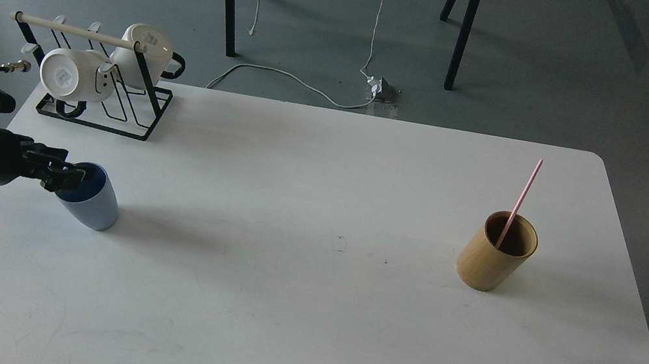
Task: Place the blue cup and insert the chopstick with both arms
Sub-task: 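Grasp the light blue cup with the left gripper, then carry the blue cup toward the table center and lower it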
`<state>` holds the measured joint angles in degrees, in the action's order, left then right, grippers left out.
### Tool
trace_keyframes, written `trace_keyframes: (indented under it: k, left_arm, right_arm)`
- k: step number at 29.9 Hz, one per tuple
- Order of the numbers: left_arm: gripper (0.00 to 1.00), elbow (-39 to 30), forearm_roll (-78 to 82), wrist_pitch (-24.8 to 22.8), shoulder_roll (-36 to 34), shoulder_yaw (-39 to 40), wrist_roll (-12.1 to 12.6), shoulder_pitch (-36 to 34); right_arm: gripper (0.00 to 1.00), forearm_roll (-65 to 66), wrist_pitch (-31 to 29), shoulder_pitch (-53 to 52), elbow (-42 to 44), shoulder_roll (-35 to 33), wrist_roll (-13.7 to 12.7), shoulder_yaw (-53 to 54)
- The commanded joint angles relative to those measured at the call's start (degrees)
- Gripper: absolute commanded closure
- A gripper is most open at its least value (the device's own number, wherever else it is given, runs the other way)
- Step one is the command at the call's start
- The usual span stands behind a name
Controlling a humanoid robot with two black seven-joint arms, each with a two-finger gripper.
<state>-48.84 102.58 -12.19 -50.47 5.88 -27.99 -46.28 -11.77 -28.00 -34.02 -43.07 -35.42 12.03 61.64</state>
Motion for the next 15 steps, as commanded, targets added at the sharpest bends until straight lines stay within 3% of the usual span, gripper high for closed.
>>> trace_keyframes:
  k: [1,4,7,15]
  left_arm:
    - [0.56,1.0,0.9,0.2,0.5,0.0,0.0,0.3]
    - [0.77,2.4,1.7,0.1,1.9,-0.1,0.0,0.5]
    - [0.87,3.8,1.7,0.1,2.2,-1.6,0.0,0.3]
    - [0.97,1.9,1.6,0.0,2.0,-2.1,0.0,-2.5]
  right_arm:
    - [0.00,0.0,0.0,0.0,0.0,0.1,0.0,0.0]
    - [0.00,0.0,0.0,0.0,0.2,0.1,0.0,0.0]
    - [0.00,0.0,0.0,0.0,0.4,0.0,0.0,0.1]
    - [0.00,0.0,0.0,0.0,0.4,-0.3,0.0,0.8]
